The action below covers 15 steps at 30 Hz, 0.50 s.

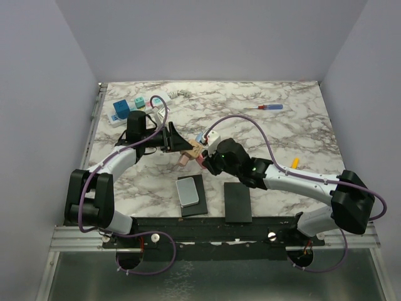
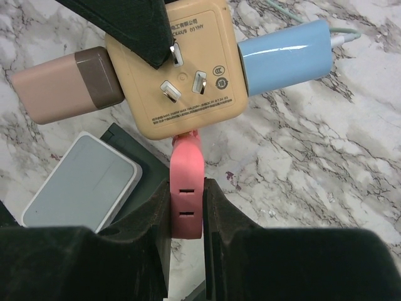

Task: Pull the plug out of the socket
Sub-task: Remove the plug from the socket.

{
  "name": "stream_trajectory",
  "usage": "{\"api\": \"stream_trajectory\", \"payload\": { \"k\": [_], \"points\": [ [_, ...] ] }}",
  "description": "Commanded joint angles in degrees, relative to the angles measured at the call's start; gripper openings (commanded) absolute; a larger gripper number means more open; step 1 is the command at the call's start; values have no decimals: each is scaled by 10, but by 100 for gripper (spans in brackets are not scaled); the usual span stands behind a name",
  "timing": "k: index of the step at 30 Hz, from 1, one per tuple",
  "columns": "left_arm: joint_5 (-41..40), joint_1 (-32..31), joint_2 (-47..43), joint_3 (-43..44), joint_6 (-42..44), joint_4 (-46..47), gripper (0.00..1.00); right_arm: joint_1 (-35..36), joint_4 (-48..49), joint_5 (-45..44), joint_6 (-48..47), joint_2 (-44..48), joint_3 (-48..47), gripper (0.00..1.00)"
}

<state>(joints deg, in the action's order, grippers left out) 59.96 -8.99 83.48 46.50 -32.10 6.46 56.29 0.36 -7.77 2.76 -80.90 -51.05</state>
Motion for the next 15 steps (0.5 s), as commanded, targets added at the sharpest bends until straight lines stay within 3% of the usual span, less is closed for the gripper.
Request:
{"api": "stream_trajectory", "payload": {
  "k": [1,15],
  "points": [
    [-56,25,-1,15,22,18,0,5,-18,60,-22,19,4,1],
    [-62,36,-3,14,22,18,0,29,-22,37,-34,19,-9,1]
  ]
}}
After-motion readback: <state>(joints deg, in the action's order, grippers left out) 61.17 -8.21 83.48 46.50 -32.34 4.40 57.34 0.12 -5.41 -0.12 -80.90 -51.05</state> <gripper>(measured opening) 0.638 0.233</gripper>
